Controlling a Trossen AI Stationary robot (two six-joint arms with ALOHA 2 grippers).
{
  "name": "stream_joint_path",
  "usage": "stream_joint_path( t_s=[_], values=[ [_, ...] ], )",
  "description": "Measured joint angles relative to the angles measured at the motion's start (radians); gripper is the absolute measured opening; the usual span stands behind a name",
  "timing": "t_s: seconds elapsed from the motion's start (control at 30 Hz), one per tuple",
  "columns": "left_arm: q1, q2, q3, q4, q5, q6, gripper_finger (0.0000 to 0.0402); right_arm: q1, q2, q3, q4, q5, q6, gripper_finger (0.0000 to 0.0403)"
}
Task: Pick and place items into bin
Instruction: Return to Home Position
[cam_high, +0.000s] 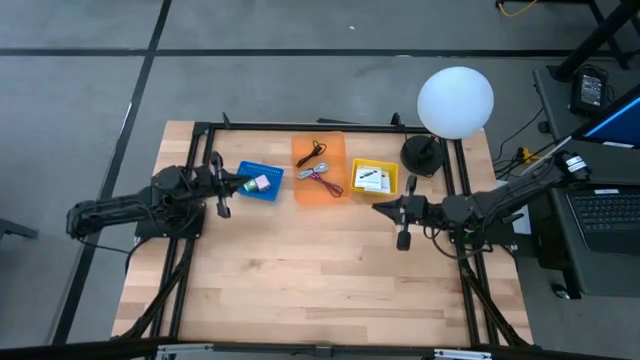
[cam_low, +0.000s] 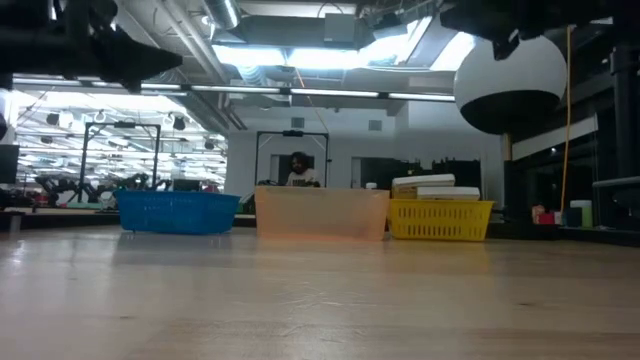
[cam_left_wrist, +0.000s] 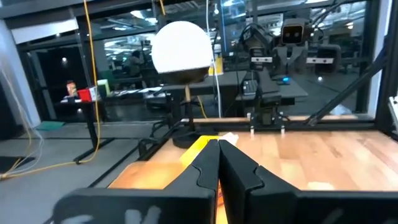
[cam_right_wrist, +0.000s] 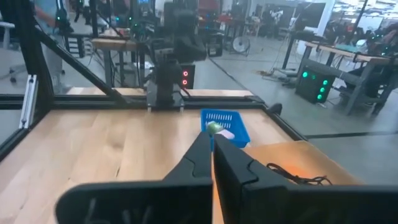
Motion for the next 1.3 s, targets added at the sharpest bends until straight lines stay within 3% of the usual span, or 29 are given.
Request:
stream_joint_path(
  t_s=[0.3, 0.5, 0.77, 0.93, 1.1, 1.3],
  values=[
    [0.001, -0.018, -0.114, 0.139, -0.087, 0.013, 0.0002, 0.0, 0.0, -0.091, 0.126, 0.0, 0.009, 0.0],
    [0.001, -0.018, -0.114, 0.022, -0.073, 0.012, 0.0003, -0.005, 0.0, -0.135, 0.17, -0.001, 0.008, 0.0],
    [0.001, -0.018, -0.114, -0.035, -0.167, 0.004, 0.0003, -0.067, -0.021, -0.198, 0.193, 0.0, 0.057, 0.0],
    [0.001, -0.017, -0.114, -0.06, -0.261, 0.003, 0.0002, -0.1, -0.13, -0.207, 0.145, -0.057, 0.023, 0.0],
    [0.0, -0.015, -0.114, -0.062, -0.247, 0.002, 0.0006, -0.103, -0.313, -0.207, -0.017, -0.088, -0.012, 0.0],
    [-0.002, -0.015, -0.114, -0.062, -0.251, 0.003, 0.0003, -0.103, -0.501, -0.207, -0.284, -0.14, 0.063, 0.0]
  ],
)
